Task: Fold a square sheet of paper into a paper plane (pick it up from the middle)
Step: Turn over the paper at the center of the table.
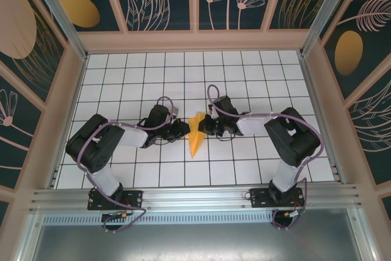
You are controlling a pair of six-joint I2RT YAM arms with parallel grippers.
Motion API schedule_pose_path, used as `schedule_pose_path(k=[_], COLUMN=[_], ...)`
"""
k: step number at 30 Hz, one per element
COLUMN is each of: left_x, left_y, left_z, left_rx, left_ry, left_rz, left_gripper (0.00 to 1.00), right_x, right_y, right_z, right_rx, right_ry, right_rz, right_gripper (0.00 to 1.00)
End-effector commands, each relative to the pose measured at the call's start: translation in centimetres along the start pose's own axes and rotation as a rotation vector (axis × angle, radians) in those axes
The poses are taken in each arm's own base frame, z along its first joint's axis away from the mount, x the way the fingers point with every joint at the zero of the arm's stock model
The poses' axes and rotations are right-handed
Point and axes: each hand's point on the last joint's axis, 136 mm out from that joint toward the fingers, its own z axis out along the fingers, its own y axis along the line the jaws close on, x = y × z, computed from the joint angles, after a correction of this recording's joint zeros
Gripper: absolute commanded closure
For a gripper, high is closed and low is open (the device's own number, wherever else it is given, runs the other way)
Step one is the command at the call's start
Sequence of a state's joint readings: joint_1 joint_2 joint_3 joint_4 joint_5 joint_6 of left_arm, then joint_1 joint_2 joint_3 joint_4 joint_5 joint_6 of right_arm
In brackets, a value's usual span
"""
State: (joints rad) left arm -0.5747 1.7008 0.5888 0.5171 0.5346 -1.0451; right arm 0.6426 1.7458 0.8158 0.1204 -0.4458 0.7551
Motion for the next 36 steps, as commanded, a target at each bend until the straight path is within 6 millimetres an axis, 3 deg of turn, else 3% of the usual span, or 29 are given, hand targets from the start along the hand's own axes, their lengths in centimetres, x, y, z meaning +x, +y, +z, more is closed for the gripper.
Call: schedule_pose_path(k=[1,3,10,14,18,24,28,32,36], left_x=[-1.3,-2.0,-4.8,-5.7,-6.1,-7.0,-7.1,-6.9,-6.8], left_y=[-2.0,-2.5,-2.5,-1.9,-0.9,0.6,0.8,0.3,-0.3], left_z=[-1.5,-2.4,-6.8,-9.2,-11.2,-14.6,-16.3,-16.1,-15.1], left_rx=[0.012,-0.012,-0.157,-0.217,-0.26,-0.275,-0.274,-0.249,-0.21], left_ry=[-0.081,-0.125,-0.346,-0.451,-0.529,-0.632,-0.673,-0.654,-0.615], left_rz=[0.038,0.063,0.118,0.111,0.082,0.003,-0.001,0.014,0.04], left_gripper=[0.81,0.8,0.76,0.76,0.76,0.78,0.79,0.79,0.79], right_x=[-2.1,-3.3,-6.7,-7.4,-6.6,-3.5,-1.4,-0.7,-0.5], right_y=[1.1,0.7,-3.2,-4.5,-4.8,-3.2,-1.6,0.1,2.1], right_z=[-2.8,-4.8,-13.0,-14.5,-12.3,-5.1,-1.2,0.2,0.3], right_rx=[0.081,0.196,0.775,0.997,1.074,1.059,0.947,0.846,0.742], right_ry=[-0.077,-0.117,-0.205,-0.189,-0.12,-0.015,0.026,0.018,0.02], right_rz=[-0.102,-0.159,-0.324,-0.418,-0.487,-0.589,-0.56,-0.515,-0.493], right_gripper=[0.99,0.99,0.98,0.98,0.97,0.93,0.83,0.7,0.55])
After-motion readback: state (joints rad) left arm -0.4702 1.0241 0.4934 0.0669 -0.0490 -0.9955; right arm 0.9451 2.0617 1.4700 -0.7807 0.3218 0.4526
